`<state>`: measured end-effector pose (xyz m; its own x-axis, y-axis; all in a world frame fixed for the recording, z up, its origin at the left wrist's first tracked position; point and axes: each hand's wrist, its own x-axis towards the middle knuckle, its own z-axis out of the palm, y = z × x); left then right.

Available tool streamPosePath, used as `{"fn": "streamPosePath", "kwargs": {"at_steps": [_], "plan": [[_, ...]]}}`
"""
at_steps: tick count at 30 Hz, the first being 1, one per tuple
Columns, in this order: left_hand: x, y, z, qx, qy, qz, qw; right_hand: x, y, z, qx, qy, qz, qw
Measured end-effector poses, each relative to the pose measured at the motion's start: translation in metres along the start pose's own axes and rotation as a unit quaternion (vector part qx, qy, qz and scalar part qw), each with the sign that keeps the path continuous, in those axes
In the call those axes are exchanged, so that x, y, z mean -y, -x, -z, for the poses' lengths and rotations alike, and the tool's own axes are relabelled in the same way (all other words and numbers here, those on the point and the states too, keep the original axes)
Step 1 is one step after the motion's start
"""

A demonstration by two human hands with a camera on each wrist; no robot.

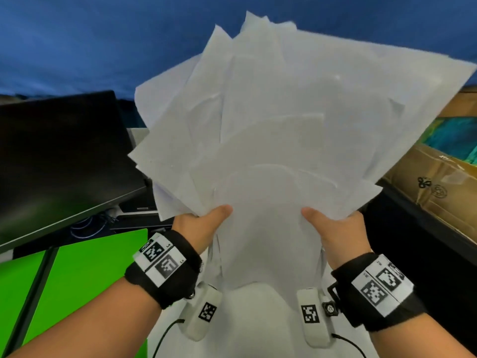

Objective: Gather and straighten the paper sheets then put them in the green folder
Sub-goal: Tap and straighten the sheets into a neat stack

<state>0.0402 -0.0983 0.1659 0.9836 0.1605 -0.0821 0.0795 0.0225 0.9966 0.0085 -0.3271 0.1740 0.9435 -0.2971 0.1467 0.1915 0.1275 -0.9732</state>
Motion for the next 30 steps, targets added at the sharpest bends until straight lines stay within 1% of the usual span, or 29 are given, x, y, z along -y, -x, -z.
{"fn": "streamPosePath", "kwargs": {"at_steps": [2, 5, 8, 11, 13, 16, 17, 18, 19, 20, 21, 22, 23, 24, 25, 27, 28, 30], "plan": [[0.003, -0.002, 0.007, -0.005, -0.020, -0.004, 1.000, -0.003, 0.002, 0.004, 0.010, 0.034, 0.011, 0.999], [0.008, -0.003, 0.014, 0.015, 0.007, -0.010, 1.000, -0.011, 0.003, 0.011, 0.013, 0.053, 0.015, 0.998], [0.009, -0.007, 0.017, 0.001, 0.001, -0.060, 0.998, -0.020, -0.003, 0.020, 0.004, 0.042, 0.010, 0.999], [0.009, -0.014, 0.022, -0.009, 0.029, -0.076, 0.997, -0.021, -0.011, 0.029, 0.051, 0.027, 0.019, 0.998], [0.005, -0.016, 0.027, 0.029, 0.052, -0.081, 0.995, -0.019, -0.018, 0.037, 0.098, 0.011, 0.012, 0.995], [-0.003, -0.022, 0.036, 0.163, 0.078, -0.069, 0.981, -0.011, -0.028, 0.045, 0.183, -0.017, -0.024, 0.983], [-0.002, -0.025, 0.038, 0.201, 0.075, -0.053, 0.975, -0.010, -0.030, 0.044, 0.196, -0.033, -0.035, 0.979], [-0.002, -0.028, 0.038, 0.219, 0.063, -0.037, 0.973, -0.009, -0.032, 0.040, 0.195, -0.041, -0.042, 0.979], [-0.002, -0.029, 0.034, 0.221, 0.041, -0.031, 0.974, -0.009, -0.033, 0.034, 0.177, -0.035, -0.044, 0.983], [-0.004, -0.030, 0.027, 0.201, 0.014, -0.029, 0.979, -0.009, -0.034, 0.025, 0.143, -0.021, -0.043, 0.989], [-0.009, -0.028, 0.018, 0.162, -0.004, -0.031, 0.986, -0.008, -0.034, 0.015, 0.099, -0.003, -0.032, 0.995], [-0.014, -0.026, 0.008, 0.116, -0.010, -0.048, 0.992, -0.006, -0.033, 0.006, 0.051, 0.012, -0.018, 0.998], [-0.017, -0.023, 0.000, 0.077, -0.012, -0.080, 0.994, -0.003, -0.031, -0.003, 0.016, 0.019, -0.007, 1.000], [-0.021, -0.022, -0.006, 0.048, 0.002, -0.116, 0.992, 0.001, -0.031, -0.007, 0.001, 0.019, 0.006, 1.000], [-0.023, -0.020, -0.009, 0.043, 0.037, -0.139, 0.989, 0.005, -0.029, -0.010, -0.006, 0.018, 0.022, 1.000], [-0.026, -0.018, -0.005, 0.058, 0.109, -0.157, 0.980, 0.013, -0.026, -0.006, 0.010, 0.016, 0.056, 0.998], [-0.028, -0.016, 0.001, 0.071, 0.125, -0.164, 0.976, 0.015, -0.025, 0.000, 0.035, 0.013, 0.072, 0.997], [-0.025, -0.019, 0.014, 0.086, 0.104, -0.172, 0.976, 0.014, -0.025, 0.013, 0.085, 0.034, 0.078, 0.993]]}}
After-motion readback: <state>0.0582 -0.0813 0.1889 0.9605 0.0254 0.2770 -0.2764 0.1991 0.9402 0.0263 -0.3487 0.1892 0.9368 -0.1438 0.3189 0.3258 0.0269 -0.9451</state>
